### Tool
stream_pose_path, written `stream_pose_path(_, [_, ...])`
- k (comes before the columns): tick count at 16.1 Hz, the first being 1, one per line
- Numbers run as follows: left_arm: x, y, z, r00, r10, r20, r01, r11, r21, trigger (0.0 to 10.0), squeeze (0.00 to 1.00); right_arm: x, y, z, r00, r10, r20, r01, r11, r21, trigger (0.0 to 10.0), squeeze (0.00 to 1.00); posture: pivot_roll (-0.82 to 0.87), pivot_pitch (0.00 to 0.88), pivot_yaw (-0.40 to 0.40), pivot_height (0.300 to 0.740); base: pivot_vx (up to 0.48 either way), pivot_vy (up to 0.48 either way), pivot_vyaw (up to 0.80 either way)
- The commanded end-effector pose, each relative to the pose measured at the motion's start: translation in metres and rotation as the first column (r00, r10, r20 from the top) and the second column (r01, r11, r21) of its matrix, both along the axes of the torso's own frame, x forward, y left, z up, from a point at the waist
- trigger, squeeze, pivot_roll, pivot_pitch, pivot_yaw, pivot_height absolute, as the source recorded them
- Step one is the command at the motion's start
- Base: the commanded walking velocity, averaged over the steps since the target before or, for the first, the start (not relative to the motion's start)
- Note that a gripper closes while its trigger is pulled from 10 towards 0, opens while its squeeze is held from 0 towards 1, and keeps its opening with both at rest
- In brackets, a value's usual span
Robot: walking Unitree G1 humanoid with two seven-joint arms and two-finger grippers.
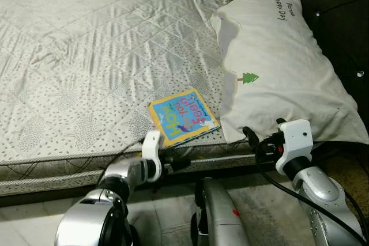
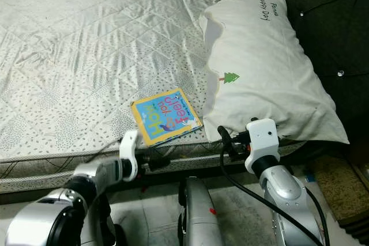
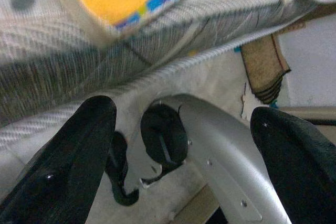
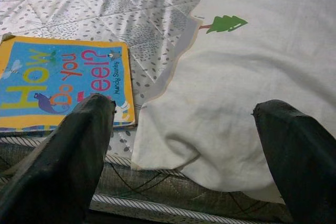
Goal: Clean up the room
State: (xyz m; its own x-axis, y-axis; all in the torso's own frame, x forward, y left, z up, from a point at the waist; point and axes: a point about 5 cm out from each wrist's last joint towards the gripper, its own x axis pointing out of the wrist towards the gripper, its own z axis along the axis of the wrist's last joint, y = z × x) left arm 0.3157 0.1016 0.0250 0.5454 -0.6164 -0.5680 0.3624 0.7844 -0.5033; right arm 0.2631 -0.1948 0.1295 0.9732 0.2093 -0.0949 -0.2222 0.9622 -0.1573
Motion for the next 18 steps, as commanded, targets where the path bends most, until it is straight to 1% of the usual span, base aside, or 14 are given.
stream_pose_path(1, [-0.003, 0.0, -0.003, 1.0, -0.017, -0.015, 0.017, 1.0, 0.01, 10.0, 1.0, -0.002, -0.002, -0.003, 1.0, -0.003, -0.011, 0.003, 1.0, 0.0, 10.0, 0.0, -0.32, 0.205, -0.073, 0.586, 0.0, 0.0, 0.0])
stream_pose_path(13, [-0.003, 0.0, -0.003, 1.0, -0.017, -0.015, 0.017, 1.0, 0.01, 10.0, 1.0, -0.002, -0.002, -0.003, 1.0, -0.003, -0.011, 0.003, 1.0, 0.0, 10.0, 0.0, -0.32, 0.205, -0.073, 0.586, 0.0, 0.0, 0.0])
stream_pose_path(14, [0.007, -0.01, 0.007, 0.996, 0.024, 0.081, -0.025, 1.0, 0.013, 10.0, 0.5, -0.001, 0.001, -0.004, 1.0, -0.001, -0.009, 0.001, 1.0, 0.007, 10.0, 0.0, -0.32, 0.201, -0.063, 0.586, 0.0, 0.0, 0.0])
stream_pose_path(15, [0.023, -0.019, 0.025, 0.969, 0.125, 0.213, -0.126, 0.992, -0.009, 10.0, 0.0, 0.0, 0.005, -0.005, 1.0, 0.002, -0.005, -0.002, 1.0, 0.018, 10.0, 0.0, -0.32, 0.201, -0.063, 0.586, 0.0, 0.0, 0.0])
stream_pose_path(18, [0.024, -0.02, 0.026, 0.966, 0.137, 0.22, -0.136, 0.99, -0.02, 10.0, 0.0, 0.0, 0.006, -0.005, 1.0, 0.004, -0.004, -0.004, 1.0, 0.02, 10.0, 0.0, -0.32, 0.201, -0.061, 0.586, 0.0, 0.0, 0.0])
